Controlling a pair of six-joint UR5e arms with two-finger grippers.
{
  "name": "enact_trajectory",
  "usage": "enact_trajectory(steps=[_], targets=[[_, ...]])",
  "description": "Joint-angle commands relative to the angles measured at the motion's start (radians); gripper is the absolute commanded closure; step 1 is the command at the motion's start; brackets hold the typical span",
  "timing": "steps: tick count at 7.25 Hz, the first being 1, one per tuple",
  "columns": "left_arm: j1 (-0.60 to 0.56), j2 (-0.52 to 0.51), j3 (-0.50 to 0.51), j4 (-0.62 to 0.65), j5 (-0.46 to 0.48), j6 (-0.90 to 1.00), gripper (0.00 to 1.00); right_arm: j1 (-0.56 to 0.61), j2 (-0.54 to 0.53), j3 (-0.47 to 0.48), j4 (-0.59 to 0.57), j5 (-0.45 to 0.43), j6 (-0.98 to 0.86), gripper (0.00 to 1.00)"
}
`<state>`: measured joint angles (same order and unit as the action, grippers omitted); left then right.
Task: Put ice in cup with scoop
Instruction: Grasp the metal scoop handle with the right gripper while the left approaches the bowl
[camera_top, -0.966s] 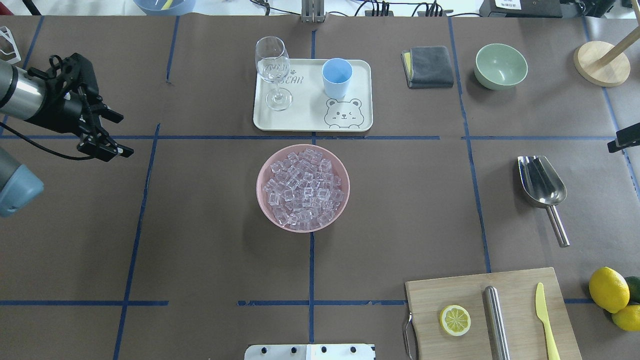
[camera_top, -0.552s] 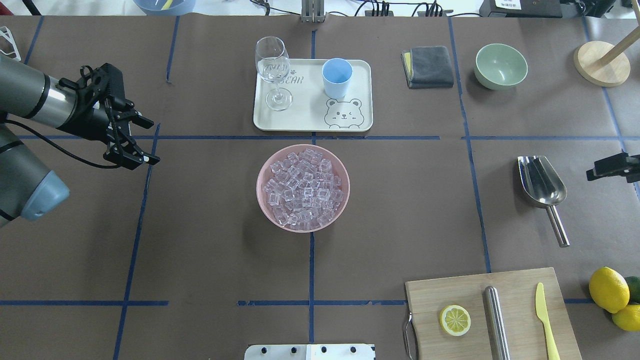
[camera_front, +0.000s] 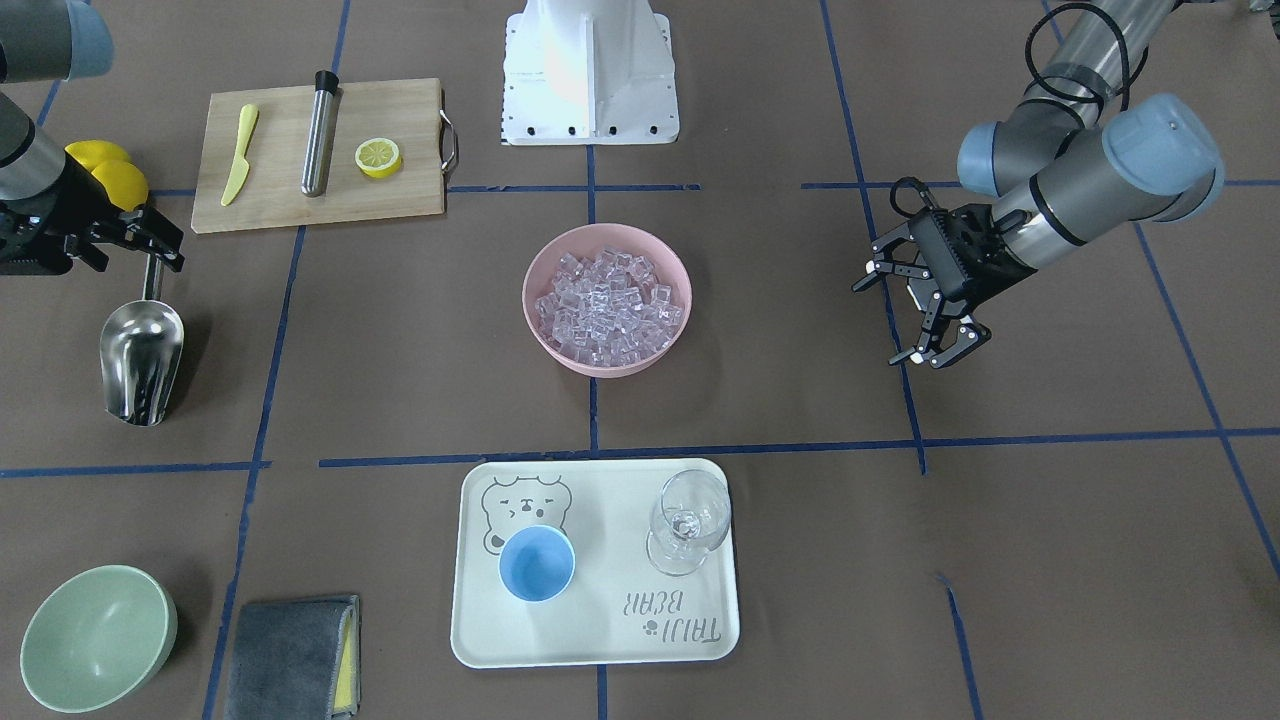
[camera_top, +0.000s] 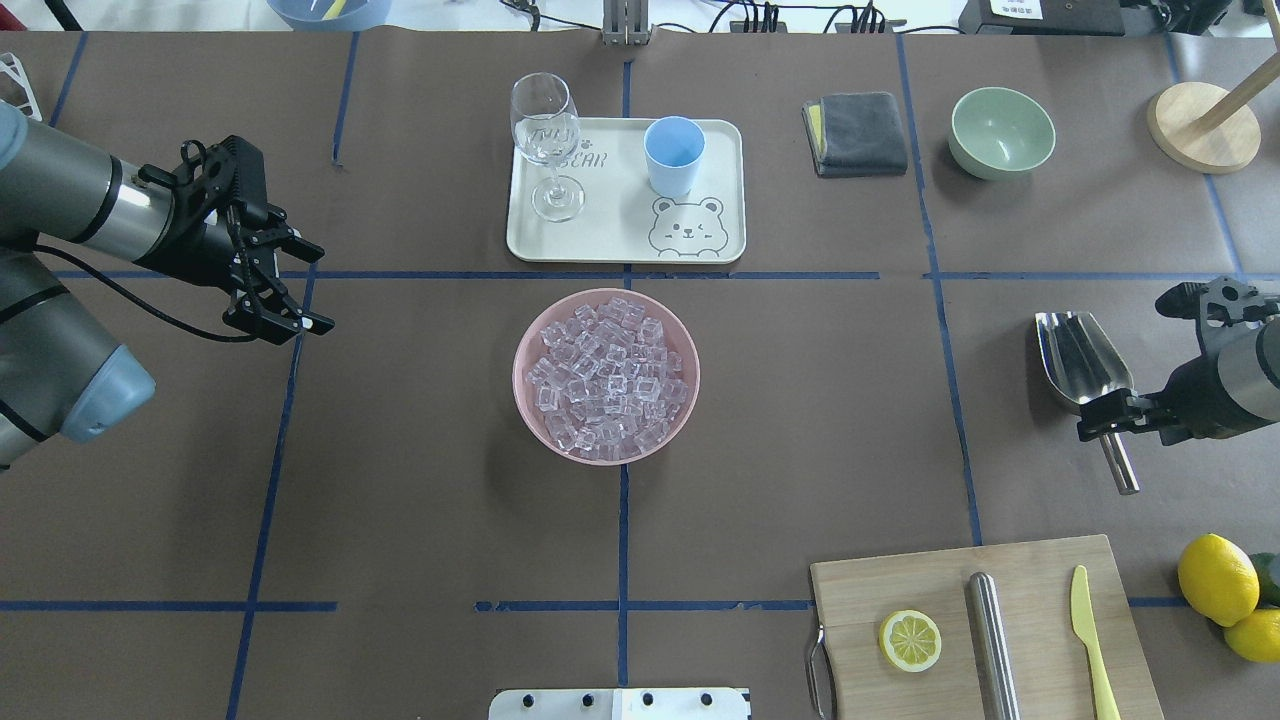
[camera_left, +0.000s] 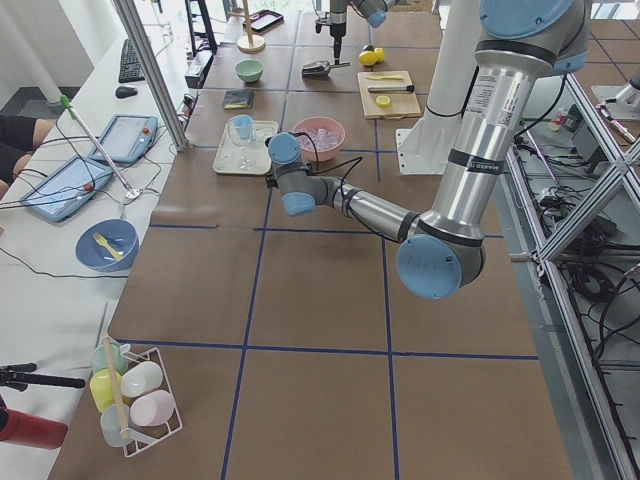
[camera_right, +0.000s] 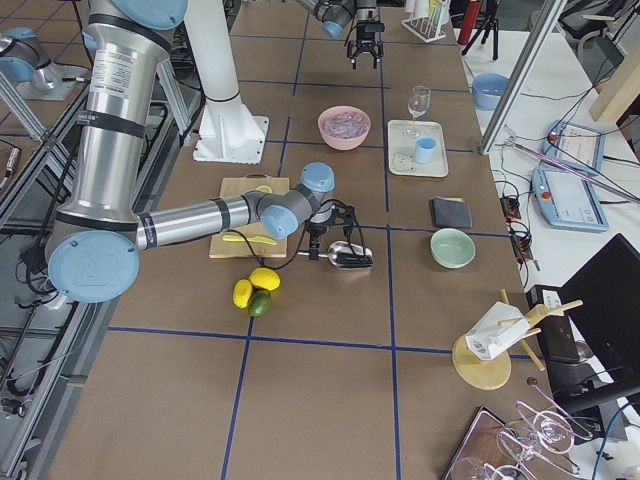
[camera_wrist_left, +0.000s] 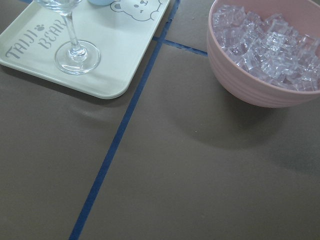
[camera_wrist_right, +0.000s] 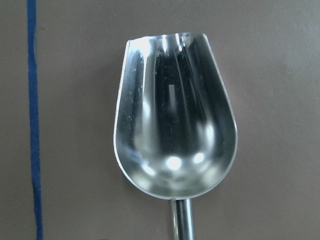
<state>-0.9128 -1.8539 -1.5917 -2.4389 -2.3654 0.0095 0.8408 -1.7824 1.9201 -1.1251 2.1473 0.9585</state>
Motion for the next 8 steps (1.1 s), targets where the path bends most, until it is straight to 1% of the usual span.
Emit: enact_trajectory(steps=[1, 2, 3, 5, 6, 7, 8], targets=[[0.000, -0.008, 0.021, 0.000, 0.000, 0.001, 0.00, -0.026, 0.008, -0.030, -0.005, -0.001, -0.006, 0.00], [0.006, -0.011, 0.024, 0.000, 0.000, 0.001, 0.00, -0.028, 0.012, -0.058, 0.004, -0.003, -0.015, 0.00], [0.008, -0.011, 0.024, 0.000, 0.000, 0.000, 0.00, -0.029, 0.015, -0.064, 0.004, -0.003, -0.033, 0.01], [0.009, -0.011, 0.024, 0.000, 0.000, 0.000, 0.00, -0.042, 0.015, -0.072, 0.004, -0.003, -0.038, 0.11], [0.008, -0.011, 0.024, 0.001, 0.002, -0.002, 0.00, -0.049, 0.015, -0.085, 0.005, -0.003, -0.052, 0.11], [0.008, -0.011, 0.024, 0.001, 0.000, -0.002, 0.00, -0.048, 0.015, -0.082, 0.007, 0.003, -0.069, 0.18], [0.008, -0.011, 0.024, 0.003, 0.002, -0.002, 0.00, -0.048, 0.017, -0.084, 0.007, 0.003, -0.069, 0.29]])
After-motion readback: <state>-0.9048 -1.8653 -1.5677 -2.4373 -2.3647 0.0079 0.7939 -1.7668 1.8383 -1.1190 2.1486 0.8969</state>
